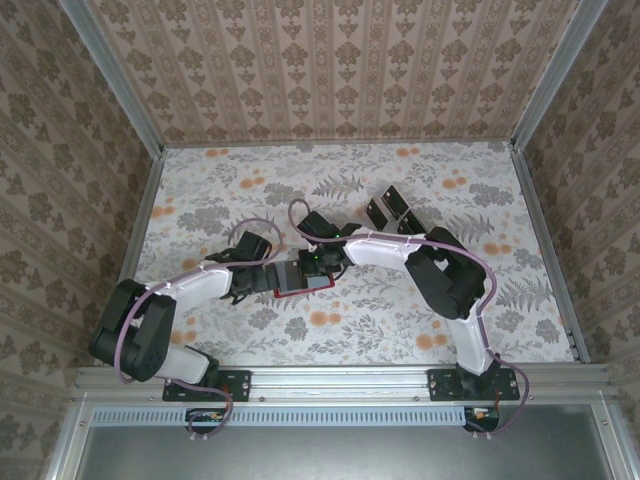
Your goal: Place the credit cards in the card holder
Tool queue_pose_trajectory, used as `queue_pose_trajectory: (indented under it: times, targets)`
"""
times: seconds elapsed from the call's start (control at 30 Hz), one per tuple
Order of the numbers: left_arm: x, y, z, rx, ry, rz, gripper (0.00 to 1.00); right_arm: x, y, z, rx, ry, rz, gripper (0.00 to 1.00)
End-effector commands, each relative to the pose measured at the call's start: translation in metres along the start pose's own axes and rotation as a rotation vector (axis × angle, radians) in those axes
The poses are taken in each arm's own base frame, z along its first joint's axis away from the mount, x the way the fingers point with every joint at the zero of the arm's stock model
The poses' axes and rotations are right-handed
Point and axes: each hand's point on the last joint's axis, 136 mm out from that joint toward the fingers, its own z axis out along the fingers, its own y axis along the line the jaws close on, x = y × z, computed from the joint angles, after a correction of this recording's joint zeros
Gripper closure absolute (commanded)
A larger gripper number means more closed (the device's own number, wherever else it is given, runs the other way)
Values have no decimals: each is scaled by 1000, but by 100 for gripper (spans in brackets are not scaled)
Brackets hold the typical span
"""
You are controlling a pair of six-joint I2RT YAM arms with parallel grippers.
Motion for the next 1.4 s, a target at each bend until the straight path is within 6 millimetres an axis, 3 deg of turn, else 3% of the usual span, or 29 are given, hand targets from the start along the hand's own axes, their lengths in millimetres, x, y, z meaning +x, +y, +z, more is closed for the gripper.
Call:
queue_pose_trajectory:
  times: [0.0,0.3,0.5,0.67,0.8,1.07,1.37]
  targets:
    - [4,-14,15,57,15,7,0,6,3,7,18,35,-19,88]
    - [6,-18,17,62,20,11,0,8,24,15,-15,49,-46,88]
    - [4,-19,14,60,16,14,0,4,37,2,-57,21,-54,88]
    - [-4,-11,1,53,-18,2,0,-2,29,-18,-40,-33,-51,88]
    - [-10,0,-11,42,-44,-20,0,-2,18,-22,-33,-46,-37,88]
    - [-10,11,-14,13,-47,-20,0,11,-2,-8,-10,-15,-5,88]
    - [-8,14,-3,12,-27,-44,0,18,8,2,-55,11,8,88]
